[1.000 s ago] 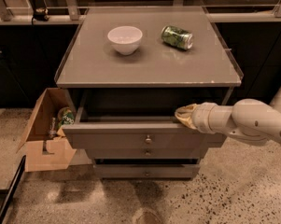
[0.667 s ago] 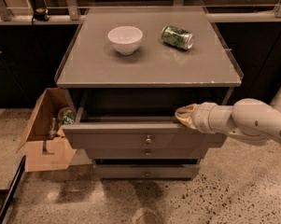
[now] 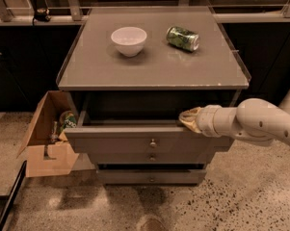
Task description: Open top drawer
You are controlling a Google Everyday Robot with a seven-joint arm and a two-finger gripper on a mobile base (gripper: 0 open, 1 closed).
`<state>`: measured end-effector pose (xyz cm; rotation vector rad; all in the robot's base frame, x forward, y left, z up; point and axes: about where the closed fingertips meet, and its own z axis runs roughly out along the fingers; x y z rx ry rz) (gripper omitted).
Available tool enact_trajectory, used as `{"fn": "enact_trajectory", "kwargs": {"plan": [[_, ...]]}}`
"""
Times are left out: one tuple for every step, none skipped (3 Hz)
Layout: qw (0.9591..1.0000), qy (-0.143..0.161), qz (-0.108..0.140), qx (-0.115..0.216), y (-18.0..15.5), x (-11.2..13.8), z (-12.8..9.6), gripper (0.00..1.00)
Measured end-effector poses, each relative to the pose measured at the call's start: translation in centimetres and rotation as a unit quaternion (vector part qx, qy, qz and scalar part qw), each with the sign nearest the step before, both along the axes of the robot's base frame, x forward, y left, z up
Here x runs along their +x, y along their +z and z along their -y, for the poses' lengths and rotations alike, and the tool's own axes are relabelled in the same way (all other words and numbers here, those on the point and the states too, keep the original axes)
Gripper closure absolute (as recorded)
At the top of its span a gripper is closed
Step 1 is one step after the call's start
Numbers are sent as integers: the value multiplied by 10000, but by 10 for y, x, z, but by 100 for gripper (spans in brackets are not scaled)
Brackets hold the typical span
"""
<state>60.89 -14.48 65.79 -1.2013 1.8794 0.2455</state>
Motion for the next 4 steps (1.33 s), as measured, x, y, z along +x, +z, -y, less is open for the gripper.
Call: {"fn": "enact_trajectory", "kwargs": {"plan": [[10000,1,-1,-1,3,0,0,100],[9999,94,-98,-49,0,-4,-2,100],[9997,151,-178,-49,1,-10,-3,100],[9997,151,-178,-48,1,-10,-3,100]]}}
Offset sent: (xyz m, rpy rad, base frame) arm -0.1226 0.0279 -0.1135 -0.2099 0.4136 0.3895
